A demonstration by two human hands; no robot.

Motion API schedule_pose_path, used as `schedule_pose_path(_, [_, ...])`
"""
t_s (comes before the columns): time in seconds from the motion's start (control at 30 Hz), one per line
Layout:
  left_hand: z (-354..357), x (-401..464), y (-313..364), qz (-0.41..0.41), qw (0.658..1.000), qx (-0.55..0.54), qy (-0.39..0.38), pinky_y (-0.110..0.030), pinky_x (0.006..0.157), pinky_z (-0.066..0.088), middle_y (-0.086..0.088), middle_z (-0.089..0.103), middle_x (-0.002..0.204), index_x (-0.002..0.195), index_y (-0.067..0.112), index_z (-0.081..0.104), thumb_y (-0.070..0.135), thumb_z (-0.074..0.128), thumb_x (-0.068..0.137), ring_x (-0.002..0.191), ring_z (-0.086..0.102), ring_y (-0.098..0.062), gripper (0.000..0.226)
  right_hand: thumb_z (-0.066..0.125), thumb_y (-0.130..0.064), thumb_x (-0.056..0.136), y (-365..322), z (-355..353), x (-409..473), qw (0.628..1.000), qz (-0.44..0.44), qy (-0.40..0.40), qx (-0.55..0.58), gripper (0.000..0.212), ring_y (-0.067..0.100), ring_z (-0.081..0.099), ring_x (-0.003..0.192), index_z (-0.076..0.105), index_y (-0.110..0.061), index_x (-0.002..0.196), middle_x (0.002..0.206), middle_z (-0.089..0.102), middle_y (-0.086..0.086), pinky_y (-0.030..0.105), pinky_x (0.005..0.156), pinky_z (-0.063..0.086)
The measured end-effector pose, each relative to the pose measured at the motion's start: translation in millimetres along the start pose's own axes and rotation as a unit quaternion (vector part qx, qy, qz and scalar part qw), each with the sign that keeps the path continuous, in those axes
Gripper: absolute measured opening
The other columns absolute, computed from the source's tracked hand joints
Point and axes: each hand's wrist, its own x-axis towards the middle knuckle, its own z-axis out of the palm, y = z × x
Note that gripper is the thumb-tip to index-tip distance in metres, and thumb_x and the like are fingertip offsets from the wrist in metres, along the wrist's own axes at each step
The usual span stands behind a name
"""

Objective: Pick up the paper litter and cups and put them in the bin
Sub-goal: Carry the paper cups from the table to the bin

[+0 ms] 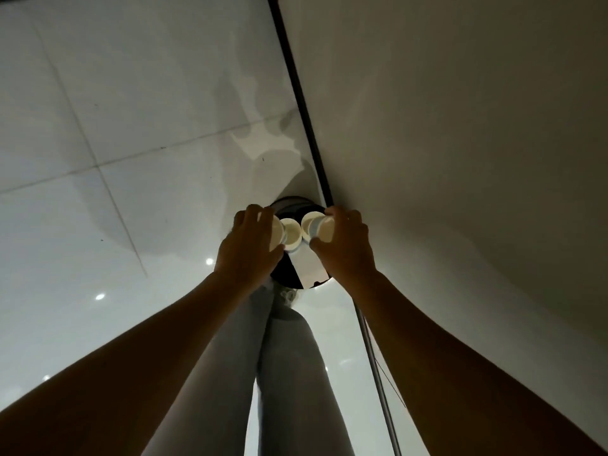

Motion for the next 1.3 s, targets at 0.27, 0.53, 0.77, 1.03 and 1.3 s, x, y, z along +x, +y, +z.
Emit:
schedule_pose_path(0.27, [87.0,69.7,-21.8,0.009,0.997,0.012,-0.076,-0.038,0.099,0.047,-0.007,0.034,0.145,0.142,0.017,0.029,0.038,0.063,0.088,0.135,0.034,-0.027,0.067,0.069,-0.03,0.087,35.0,67.4,91.1,0.994,-0.032,-0.062,-0.081,0.065,0.03,0.037,0.13,0.036,-0.018,0.141,0.145,0.035,0.01,0.036,0.096,0.045])
schedule_pose_path(0.53, [126.1,73.8,-36.5,0.035,0.99,0.044,-0.129,-0.035,0.109,0.035,-0.004,0.029,0.151,0.147,0.018,0.024,0.036,0.062,0.089,0.142,0.025,-0.024,0.072,0.069,-0.026,0.087,72.6,105.1,110.6,0.977,-0.049,-0.124,-0.165,0.069,0.032,0.029,0.137,0.033,-0.022,0.145,0.152,0.028,0.008,0.041,0.107,0.039])
schedule_pose_path(0.77, [111.1,68.3,-36.2,0.025,0.994,0.047,-0.097,-0.037,0.116,0.022,-0.005,0.024,0.155,0.149,0.019,0.021,0.042,0.065,0.086,0.144,0.021,-0.024,0.081,0.071,-0.017,0.084,57.7,93.0,96.3,0.983,-0.063,-0.08,-0.153,0.08,0.029,0.02,0.141,0.024,-0.024,0.149,0.155,0.02,0.005,0.04,0.109,0.037])
schedule_pose_path(1.03, [8.4,-27.3,-30.3,-0.015,0.999,0.049,-0.012,-0.034,0.114,0.027,-0.005,0.042,0.144,0.143,0.015,0.036,0.035,0.055,0.093,0.135,0.037,-0.024,0.057,0.066,-0.021,0.087,-9.3,21.7,0.2,0.972,-0.154,-0.076,-0.162,0.065,0.03,0.037,0.134,0.033,-0.017,0.144,0.145,0.039,0.006,0.039,0.105,0.042])
schedule_pose_path(1.3, [-90.0,-203.7,3.8,-0.144,0.984,-0.013,0.106,-0.028,0.114,0.019,-0.002,0.038,0.147,0.145,0.018,0.031,0.034,0.044,0.098,0.136,0.032,-0.019,0.051,0.058,-0.025,0.091,-112.8,-45.8,-154.2,0.887,-0.343,-0.099,-0.293,0.055,0.027,0.041,0.127,0.035,-0.02,0.141,0.141,0.043,0.002,0.038,0.1,0.043])
